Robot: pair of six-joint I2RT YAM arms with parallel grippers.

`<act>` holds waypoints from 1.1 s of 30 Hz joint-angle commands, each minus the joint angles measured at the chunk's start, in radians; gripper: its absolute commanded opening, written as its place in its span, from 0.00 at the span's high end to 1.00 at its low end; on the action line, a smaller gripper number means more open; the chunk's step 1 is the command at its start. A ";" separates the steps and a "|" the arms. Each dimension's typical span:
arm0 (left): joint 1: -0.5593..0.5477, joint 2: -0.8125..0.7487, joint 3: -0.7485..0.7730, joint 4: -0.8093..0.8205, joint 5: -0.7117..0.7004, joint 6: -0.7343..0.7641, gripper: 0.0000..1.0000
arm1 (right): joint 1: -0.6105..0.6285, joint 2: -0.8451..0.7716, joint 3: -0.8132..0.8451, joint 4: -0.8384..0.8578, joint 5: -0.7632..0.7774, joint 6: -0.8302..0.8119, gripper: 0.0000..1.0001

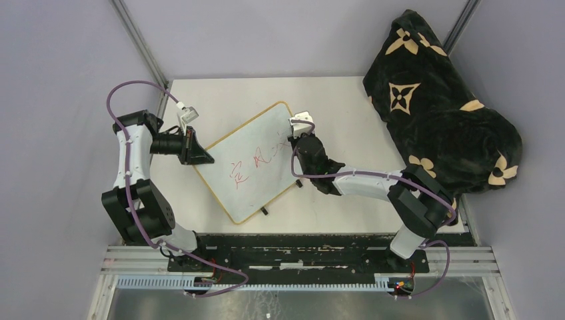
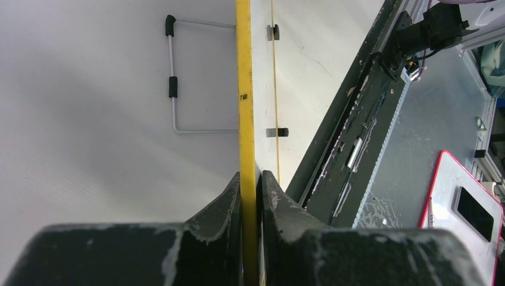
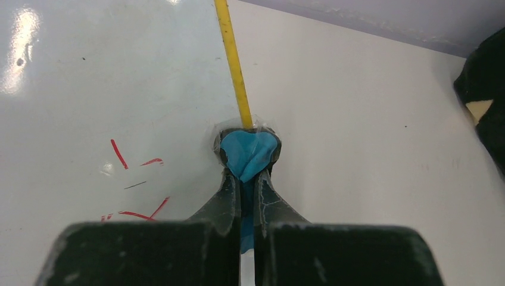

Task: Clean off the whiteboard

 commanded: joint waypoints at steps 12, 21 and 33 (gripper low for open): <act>-0.002 -0.042 -0.019 0.039 -0.072 0.102 0.97 | 0.096 0.027 0.079 0.028 -0.143 0.021 0.99; -0.002 -0.046 -0.027 0.039 -0.073 0.116 0.97 | 0.107 0.044 0.093 0.062 -0.123 -0.003 0.99; -0.001 -0.055 -0.024 0.039 -0.079 0.111 0.97 | 0.120 0.049 0.118 0.096 -0.176 -0.021 0.99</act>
